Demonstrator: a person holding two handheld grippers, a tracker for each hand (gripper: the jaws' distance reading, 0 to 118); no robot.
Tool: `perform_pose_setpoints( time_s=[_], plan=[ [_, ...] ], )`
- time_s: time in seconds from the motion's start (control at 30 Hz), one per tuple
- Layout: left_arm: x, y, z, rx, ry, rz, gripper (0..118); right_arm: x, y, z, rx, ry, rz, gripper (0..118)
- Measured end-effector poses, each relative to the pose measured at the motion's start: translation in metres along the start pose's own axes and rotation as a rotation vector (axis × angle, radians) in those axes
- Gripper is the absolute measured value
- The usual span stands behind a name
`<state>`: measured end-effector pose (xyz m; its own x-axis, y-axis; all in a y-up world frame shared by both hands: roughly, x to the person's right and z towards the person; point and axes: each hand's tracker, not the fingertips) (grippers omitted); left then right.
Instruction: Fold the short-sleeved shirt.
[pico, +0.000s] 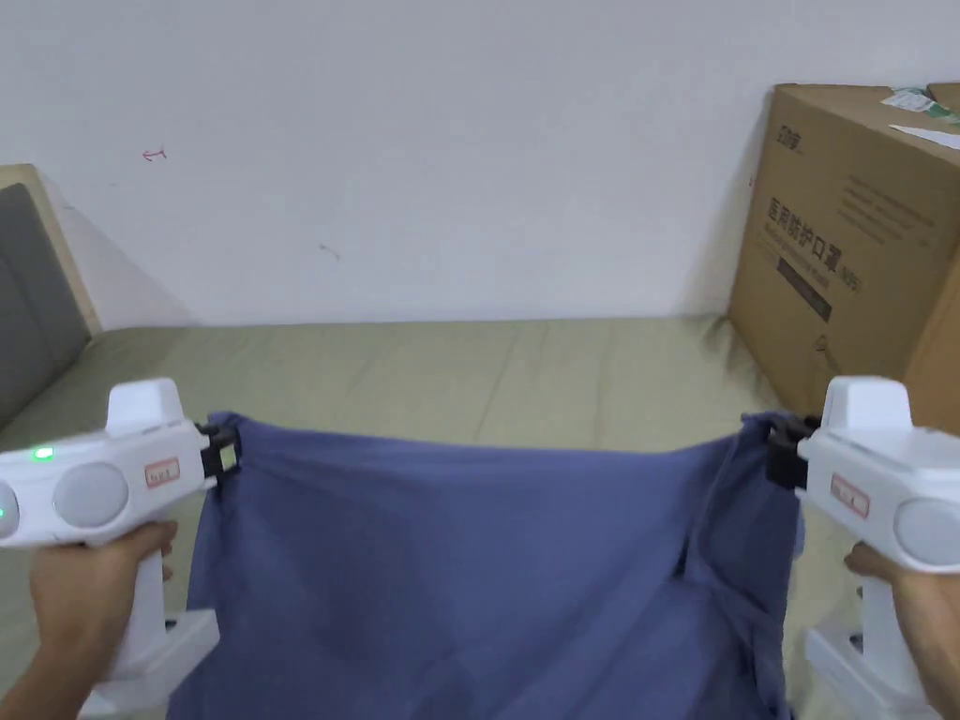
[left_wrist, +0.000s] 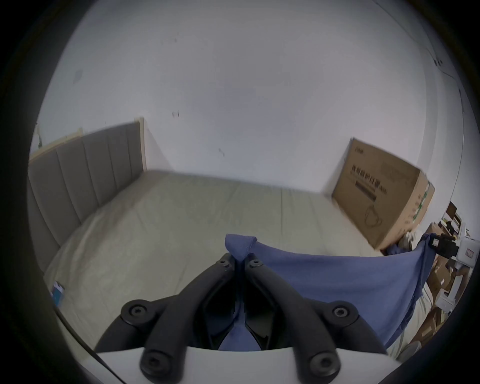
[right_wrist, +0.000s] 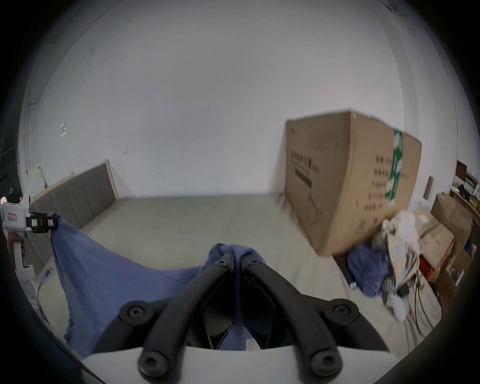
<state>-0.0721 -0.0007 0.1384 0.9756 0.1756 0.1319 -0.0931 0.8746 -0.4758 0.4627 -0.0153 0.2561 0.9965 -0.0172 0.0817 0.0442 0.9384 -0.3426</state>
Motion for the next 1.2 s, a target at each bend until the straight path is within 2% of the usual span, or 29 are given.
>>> perform_pose_setpoints(
  time_s=[0.3, 0.33, 0.7, 0.73, 0.93, 1.2],
  plan=[
    [0.015, 0.123, 0.054, 0.2, 0.044, -0.035, 3, -0.019, 0.123, -0.003, 0.216, 0.057, -0.016, 2],
    [0.017, 0.136, 0.058, 0.246, 0.057, -0.07, 3, -0.021, 0.135, -0.004, 0.235, 0.059, -0.013, 2],
    [0.03, 0.206, 0.051, 0.383, 0.107, -0.09, 3, -0.024, 0.23, -0.025, 0.396, 0.111, -0.04, 2],
    [0.03, 0.206, 0.046, 0.345, 0.098, -0.035, 3, -0.022, 0.233, -0.03, 0.399, 0.118, -0.043, 2],
    [0.027, 0.187, -0.007, 0.32, 0.102, -0.08, 3, -0.005, 0.214, -0.076, 0.365, 0.154, -0.033, 2],
    [0.015, 0.102, -0.081, 0.212, 0.09, -0.096, 3, 0.008, 0.119, -0.122, 0.191, 0.161, -0.109, 2]
  ],
)
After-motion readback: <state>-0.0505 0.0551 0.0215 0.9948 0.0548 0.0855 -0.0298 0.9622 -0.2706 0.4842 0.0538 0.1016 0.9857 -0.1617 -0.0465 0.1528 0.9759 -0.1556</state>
